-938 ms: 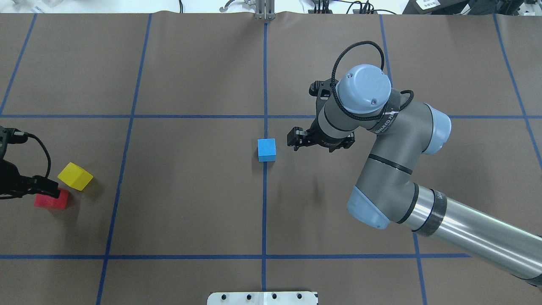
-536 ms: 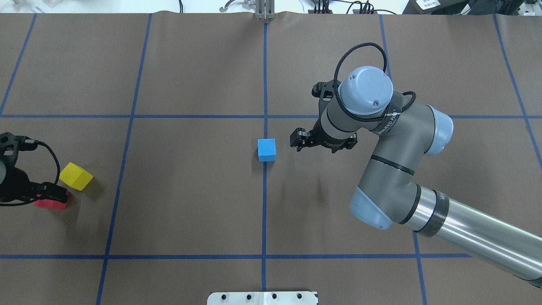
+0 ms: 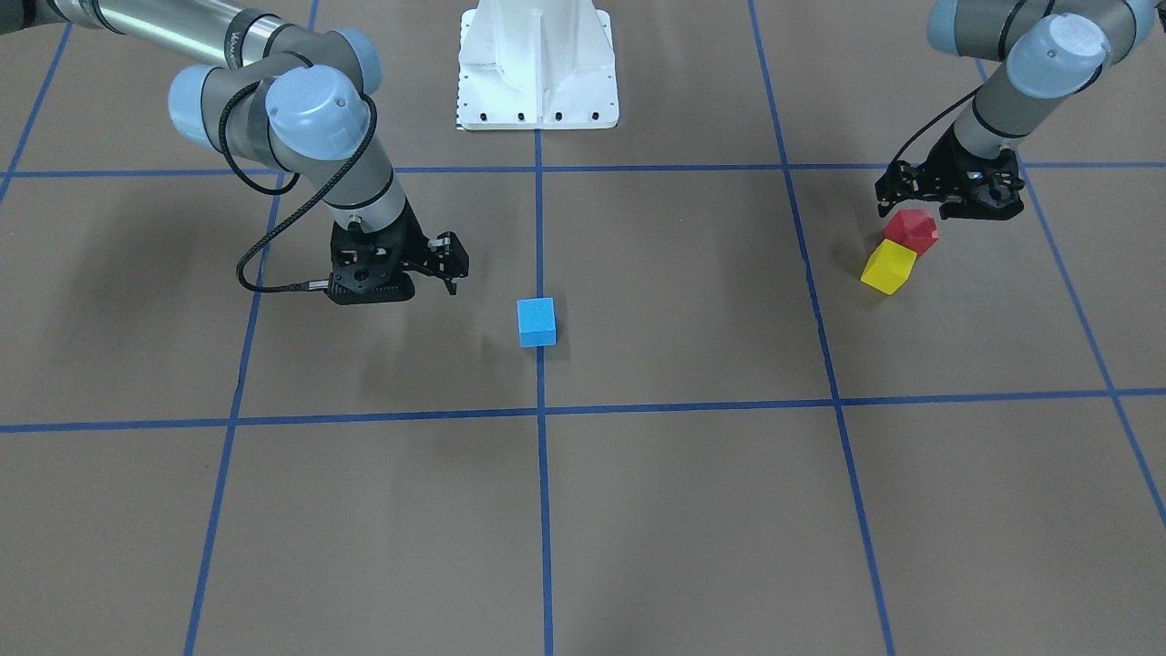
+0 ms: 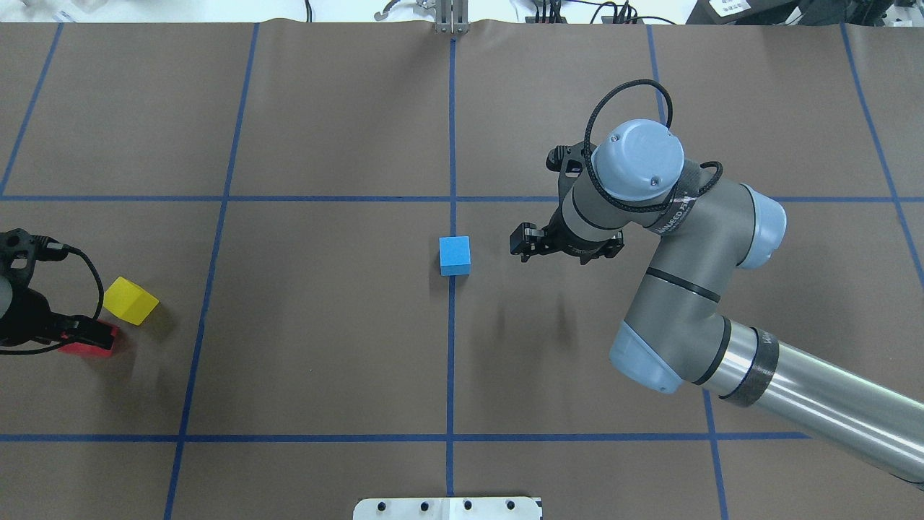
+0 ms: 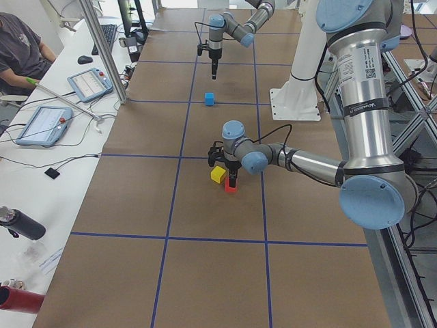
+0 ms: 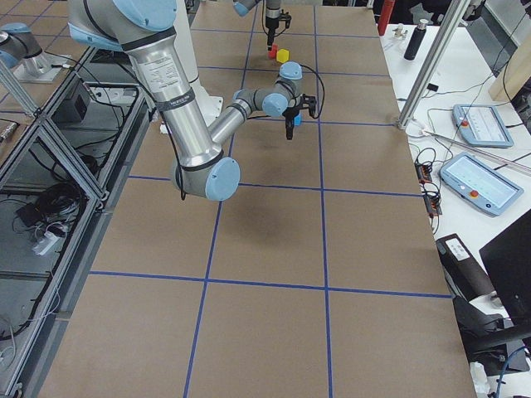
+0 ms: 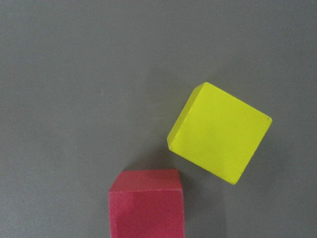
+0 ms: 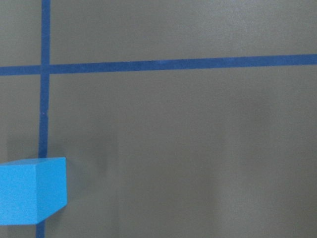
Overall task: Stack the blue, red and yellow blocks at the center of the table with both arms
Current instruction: 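Close the left gripper on the red cube and lift it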
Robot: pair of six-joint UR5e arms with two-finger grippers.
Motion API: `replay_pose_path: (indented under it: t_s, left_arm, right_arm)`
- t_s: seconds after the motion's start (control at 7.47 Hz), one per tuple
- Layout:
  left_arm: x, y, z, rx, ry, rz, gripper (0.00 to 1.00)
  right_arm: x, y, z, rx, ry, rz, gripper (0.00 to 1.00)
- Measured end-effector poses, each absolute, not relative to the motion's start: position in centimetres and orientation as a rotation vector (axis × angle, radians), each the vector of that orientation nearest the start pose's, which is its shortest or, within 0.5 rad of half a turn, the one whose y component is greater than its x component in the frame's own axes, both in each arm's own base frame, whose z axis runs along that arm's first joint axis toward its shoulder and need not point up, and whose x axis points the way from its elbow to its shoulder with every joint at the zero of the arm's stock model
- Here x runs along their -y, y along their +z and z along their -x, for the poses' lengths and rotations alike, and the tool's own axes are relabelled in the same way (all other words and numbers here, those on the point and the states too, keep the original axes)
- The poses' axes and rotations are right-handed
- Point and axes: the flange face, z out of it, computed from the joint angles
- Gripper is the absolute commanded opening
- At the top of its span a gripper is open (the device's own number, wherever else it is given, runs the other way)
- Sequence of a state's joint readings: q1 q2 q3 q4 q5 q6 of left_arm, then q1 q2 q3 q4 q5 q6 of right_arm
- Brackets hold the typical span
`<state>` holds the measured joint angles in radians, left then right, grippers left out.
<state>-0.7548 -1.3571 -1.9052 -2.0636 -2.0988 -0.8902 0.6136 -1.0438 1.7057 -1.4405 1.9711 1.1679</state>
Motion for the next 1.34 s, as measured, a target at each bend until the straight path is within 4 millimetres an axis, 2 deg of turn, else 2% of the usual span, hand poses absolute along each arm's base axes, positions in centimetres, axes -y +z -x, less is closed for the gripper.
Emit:
replay_pose_path:
  t_s: [0.4,0.94,1.07,1.21,1.34]
  left_arm:
    - [35.7,55.6,-25.8,-0.780,0.091,0.001,0.98]
    - [36.0,56.0,-26.3,-0.781,0.086,0.014,0.73]
    - [36.0,56.0,-26.3,-0.781,0.086,0.015,0.64]
    - [36.0,56.1,-26.3,-0.780,0.086,0.015,0.46]
    - [36.0,56.1,-26.3,-0.779,0.086,0.016,0.21]
  right_arm:
    - [45.6,28.4,48.4,0.864,0.040,-0.047,1.00]
    - [45.6,28.6,48.4,0.861,0.041,-0.046,1.00]
    - [45.6,28.7,48.4,0.860,0.042,-0.047,1.00]
    - [45.6,28.6,48.3,0.859,0.043,-0.049,1.00]
    - [45.6,28.6,48.3,0.859,0.043,-0.051,1.00]
